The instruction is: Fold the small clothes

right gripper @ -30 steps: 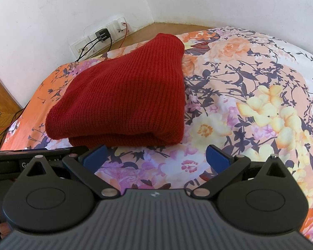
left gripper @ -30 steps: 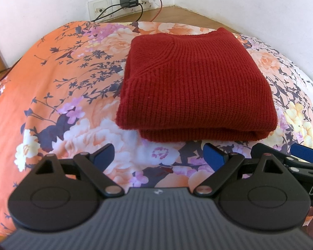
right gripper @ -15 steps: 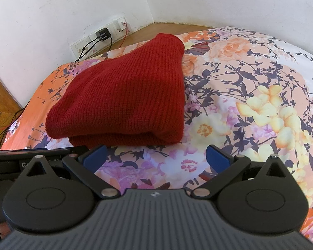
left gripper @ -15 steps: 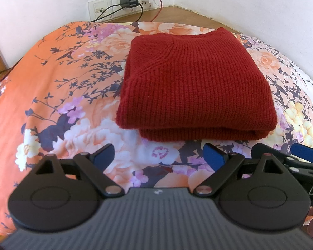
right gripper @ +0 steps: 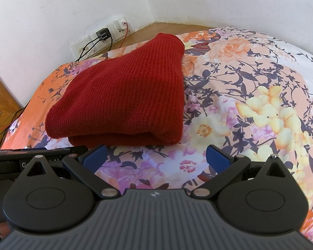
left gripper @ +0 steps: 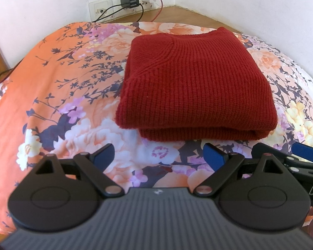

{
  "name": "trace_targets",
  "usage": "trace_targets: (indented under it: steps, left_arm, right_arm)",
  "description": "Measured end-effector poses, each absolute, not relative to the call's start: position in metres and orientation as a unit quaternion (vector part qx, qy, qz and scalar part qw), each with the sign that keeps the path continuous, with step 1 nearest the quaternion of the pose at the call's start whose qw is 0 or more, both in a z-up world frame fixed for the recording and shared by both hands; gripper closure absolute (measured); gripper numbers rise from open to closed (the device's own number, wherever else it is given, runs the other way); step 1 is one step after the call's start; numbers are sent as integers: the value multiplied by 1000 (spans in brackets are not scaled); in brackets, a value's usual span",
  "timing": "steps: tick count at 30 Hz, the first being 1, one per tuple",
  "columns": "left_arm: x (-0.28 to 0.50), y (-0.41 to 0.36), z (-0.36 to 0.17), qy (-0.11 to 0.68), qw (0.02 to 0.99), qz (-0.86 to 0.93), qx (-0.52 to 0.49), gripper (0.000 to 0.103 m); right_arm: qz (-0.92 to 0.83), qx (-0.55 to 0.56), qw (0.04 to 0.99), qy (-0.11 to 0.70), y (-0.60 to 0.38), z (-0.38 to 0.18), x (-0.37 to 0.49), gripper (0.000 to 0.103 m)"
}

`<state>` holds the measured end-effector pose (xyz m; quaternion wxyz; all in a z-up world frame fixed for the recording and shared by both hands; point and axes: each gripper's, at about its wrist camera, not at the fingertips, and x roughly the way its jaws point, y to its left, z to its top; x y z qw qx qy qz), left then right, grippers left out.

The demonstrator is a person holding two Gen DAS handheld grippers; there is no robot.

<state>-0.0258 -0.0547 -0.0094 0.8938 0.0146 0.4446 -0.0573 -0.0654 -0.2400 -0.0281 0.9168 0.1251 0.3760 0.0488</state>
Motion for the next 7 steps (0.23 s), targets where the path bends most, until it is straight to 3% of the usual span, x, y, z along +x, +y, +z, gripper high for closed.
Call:
trace_targets:
  steps: [7]
  left_arm:
    - [-24,-60,-11,453,890,-54,10,9]
  right_arm:
    - [49,126,917,376,-241,-29,-65,0]
